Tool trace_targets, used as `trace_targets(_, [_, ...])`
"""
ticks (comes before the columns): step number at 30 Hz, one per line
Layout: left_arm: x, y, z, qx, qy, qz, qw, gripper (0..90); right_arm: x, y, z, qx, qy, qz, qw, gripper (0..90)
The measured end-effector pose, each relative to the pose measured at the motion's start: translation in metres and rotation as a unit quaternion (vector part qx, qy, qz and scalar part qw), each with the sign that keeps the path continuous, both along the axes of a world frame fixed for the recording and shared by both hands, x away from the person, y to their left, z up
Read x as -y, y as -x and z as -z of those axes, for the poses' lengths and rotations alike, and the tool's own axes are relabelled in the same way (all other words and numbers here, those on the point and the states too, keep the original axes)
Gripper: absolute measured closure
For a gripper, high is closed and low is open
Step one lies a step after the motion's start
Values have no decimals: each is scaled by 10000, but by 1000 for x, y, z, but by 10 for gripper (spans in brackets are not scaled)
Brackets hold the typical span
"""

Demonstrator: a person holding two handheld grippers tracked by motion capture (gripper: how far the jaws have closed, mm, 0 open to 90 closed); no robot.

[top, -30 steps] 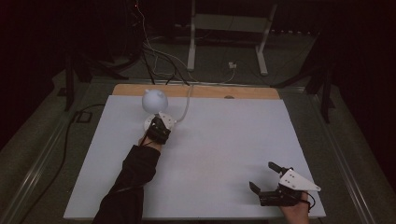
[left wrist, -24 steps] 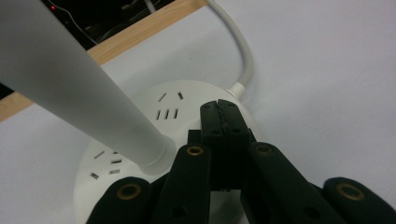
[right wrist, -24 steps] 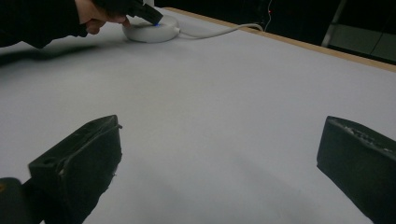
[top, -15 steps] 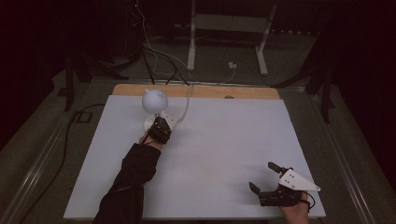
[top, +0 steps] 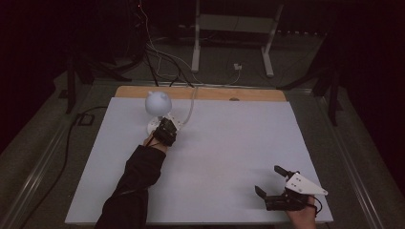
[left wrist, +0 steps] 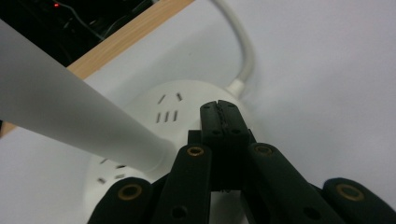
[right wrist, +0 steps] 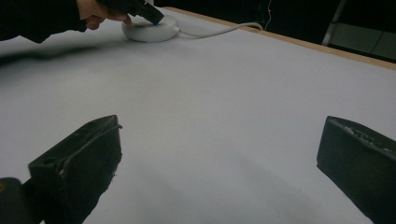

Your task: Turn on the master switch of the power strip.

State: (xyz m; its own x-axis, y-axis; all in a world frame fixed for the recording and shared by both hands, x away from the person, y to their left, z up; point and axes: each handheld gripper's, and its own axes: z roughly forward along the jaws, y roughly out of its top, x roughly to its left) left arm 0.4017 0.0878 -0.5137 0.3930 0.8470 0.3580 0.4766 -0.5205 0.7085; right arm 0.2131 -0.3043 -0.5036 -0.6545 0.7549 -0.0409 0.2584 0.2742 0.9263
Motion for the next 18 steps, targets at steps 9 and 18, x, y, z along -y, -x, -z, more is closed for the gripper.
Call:
trace_targets(9, [1,6,-15,26,332,191,9993,900,1,0,-1,30,-16,18,10000,0])
trace_targets(18, [-3,12,-24,-171,732,194,9970,900,1,1,-1,43,-13,19,10000,0])
